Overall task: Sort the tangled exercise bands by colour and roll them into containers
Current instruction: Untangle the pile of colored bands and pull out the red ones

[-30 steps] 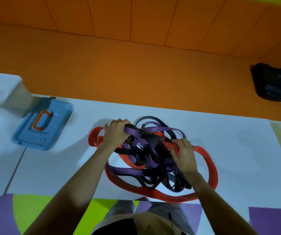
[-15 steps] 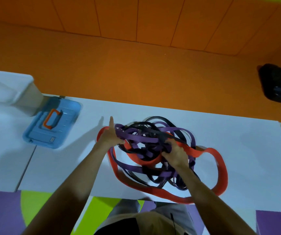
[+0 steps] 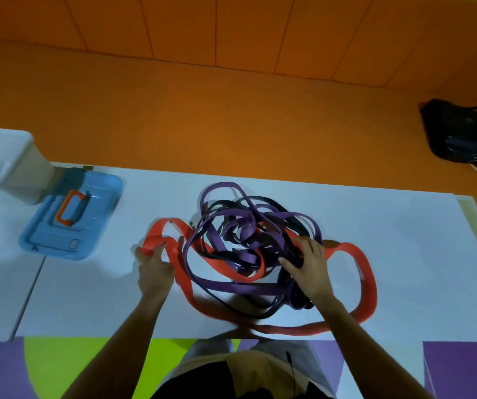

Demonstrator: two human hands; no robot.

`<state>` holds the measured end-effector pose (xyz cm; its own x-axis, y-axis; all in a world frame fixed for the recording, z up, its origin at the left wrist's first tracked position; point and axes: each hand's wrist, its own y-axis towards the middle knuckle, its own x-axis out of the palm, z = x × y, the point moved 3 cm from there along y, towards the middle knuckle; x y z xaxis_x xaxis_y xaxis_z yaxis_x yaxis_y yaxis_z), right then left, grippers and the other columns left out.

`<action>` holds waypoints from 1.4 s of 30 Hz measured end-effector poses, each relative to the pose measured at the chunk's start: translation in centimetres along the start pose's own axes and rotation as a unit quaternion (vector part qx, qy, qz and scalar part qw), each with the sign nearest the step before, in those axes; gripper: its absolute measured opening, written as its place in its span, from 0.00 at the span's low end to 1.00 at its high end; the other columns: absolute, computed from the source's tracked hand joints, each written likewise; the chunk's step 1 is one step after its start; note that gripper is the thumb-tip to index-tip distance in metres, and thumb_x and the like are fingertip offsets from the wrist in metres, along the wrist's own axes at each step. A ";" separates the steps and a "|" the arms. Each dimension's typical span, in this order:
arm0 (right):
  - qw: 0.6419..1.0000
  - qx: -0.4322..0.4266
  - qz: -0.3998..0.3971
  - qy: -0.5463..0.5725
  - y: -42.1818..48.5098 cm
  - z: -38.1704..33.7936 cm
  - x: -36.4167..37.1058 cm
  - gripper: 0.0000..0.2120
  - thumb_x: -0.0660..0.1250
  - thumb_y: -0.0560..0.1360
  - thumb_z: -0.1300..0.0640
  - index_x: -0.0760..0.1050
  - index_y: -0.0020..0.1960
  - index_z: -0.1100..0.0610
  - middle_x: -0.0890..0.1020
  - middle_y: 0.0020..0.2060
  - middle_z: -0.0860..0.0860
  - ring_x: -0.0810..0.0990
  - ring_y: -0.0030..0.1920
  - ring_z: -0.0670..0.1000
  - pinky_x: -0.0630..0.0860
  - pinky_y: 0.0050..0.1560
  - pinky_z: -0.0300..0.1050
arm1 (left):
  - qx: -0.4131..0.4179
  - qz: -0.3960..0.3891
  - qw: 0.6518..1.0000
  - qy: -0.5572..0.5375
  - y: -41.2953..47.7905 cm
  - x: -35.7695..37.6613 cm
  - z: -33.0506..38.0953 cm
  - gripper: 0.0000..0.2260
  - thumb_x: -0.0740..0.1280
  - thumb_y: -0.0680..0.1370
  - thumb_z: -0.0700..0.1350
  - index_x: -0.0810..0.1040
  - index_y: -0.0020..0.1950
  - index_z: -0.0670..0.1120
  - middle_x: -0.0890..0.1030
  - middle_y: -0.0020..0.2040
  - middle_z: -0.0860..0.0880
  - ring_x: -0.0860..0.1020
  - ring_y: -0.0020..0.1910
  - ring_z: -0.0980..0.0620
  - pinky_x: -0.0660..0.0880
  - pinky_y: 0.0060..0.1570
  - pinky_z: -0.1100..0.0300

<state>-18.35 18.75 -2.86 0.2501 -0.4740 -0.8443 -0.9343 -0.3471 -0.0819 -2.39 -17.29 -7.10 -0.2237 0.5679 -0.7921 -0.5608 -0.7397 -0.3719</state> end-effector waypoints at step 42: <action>0.995 -0.089 -0.019 -0.042 15.0 -2.0 -13.7 0.22 0.79 0.73 0.65 0.80 0.65 0.57 0.82 0.58 0.54 0.82 0.56 0.56 0.78 0.58 0.48 | 0.081 0.214 0.966 -0.120 5.3 -12.1 4.5 0.17 0.62 0.83 0.37 0.69 0.72 0.39 0.79 0.61 0.34 0.78 0.59 0.31 0.74 0.55 0.38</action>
<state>-35.26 18.46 8.52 0.2555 -0.3917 -0.8839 -0.8632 -0.5042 -0.0261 -6.26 -26.45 2.76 -0.6299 0.3047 -0.7144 -0.4894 -0.8700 0.0605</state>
